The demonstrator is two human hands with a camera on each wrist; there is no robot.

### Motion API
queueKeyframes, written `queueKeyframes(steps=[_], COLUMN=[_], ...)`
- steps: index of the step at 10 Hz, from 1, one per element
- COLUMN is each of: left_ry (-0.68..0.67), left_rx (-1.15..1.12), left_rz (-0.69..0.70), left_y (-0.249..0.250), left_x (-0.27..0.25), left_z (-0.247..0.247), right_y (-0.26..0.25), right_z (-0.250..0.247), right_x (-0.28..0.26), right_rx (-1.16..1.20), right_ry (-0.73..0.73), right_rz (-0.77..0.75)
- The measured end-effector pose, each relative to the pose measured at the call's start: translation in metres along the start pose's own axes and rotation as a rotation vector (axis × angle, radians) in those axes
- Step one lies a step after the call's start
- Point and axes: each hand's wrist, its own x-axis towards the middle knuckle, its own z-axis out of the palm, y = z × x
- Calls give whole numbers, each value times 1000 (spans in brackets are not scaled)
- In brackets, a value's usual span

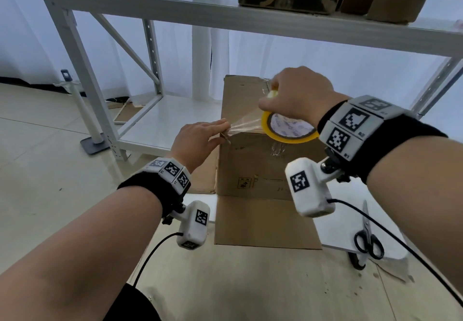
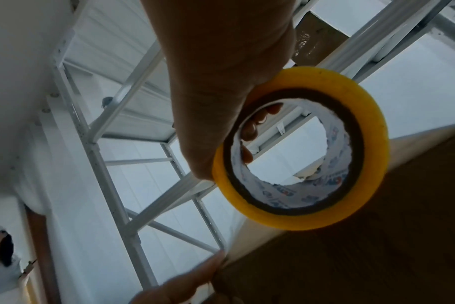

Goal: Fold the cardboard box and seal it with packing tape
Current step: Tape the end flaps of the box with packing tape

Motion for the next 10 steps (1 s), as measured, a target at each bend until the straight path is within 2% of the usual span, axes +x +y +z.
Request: queueKeyframes(steps=[2,4,6,7,9,10], left_ry=[14,98,116,101,40,-2], left_rx=[-61,-177,-559,-615,-552,-377], left_rz=[0,-8,-159,-197,-157,-101], left_y=[0,-2,6,9,11,12], left_x=[0,-2,-2,-2,-4,-5], left_z=[1,6,5,4,-2,-3], right_y=[9,10,11,11,11,11], right_z=[14,18,19,19,21,21], right_x=[-7,-3,-1,0,1,2], right_rx=[-15,-48,-59,-56,-50,-55], right_ry=[22,39,29,27,37,44], right_rz=[16,17,12,10,8,8])
